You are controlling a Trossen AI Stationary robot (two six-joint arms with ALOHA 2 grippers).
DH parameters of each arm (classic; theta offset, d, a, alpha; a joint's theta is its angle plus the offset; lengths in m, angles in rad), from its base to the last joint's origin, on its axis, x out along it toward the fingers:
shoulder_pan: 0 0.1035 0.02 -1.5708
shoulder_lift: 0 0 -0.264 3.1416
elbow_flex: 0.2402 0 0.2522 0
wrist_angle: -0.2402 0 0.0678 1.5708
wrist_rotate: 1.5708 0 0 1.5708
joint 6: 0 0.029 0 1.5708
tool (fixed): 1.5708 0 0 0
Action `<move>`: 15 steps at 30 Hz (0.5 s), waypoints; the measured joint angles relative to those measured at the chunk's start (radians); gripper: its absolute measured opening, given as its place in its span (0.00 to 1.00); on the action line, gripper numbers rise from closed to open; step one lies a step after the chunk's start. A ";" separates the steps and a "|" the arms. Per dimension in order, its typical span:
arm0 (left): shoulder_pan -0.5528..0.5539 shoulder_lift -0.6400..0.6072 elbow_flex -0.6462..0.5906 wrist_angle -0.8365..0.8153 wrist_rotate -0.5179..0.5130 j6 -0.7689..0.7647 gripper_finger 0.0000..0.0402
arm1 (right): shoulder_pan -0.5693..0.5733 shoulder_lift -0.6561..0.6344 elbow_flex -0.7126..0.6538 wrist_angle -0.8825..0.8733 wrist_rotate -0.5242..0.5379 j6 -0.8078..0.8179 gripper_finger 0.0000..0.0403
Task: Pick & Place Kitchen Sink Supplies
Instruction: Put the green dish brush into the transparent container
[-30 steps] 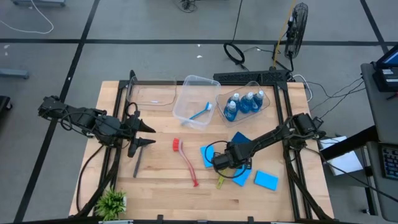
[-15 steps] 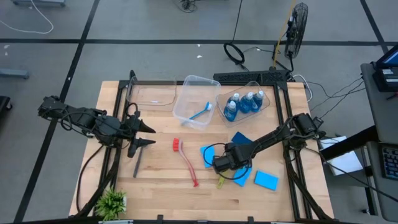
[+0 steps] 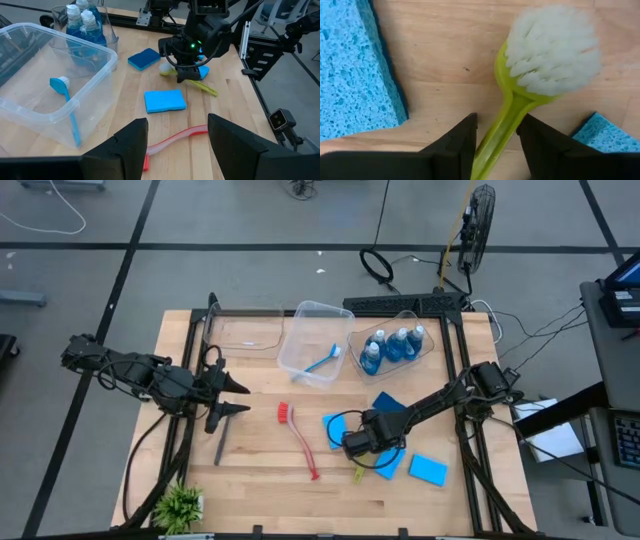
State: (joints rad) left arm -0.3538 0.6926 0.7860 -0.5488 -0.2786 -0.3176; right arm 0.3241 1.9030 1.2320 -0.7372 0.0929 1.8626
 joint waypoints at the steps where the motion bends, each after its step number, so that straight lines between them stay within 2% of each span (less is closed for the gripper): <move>1: 0.000 0.000 0.000 0.000 0.000 0.000 0.52 | 0.000 0.000 -0.001 -0.001 0.000 0.001 0.30; 10: 0.000 0.000 0.000 0.000 0.001 -0.005 0.52 | -0.001 -0.031 -0.003 -0.009 0.049 -0.020 0.10; 15: 0.000 0.000 0.000 0.000 0.001 -0.022 0.52 | -0.003 -0.077 -0.003 -0.001 0.090 -0.037 0.09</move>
State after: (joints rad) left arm -0.3538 0.6926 0.7860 -0.5491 -0.2779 -0.3391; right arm 0.3212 1.8260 1.2293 -0.7379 0.1831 1.8257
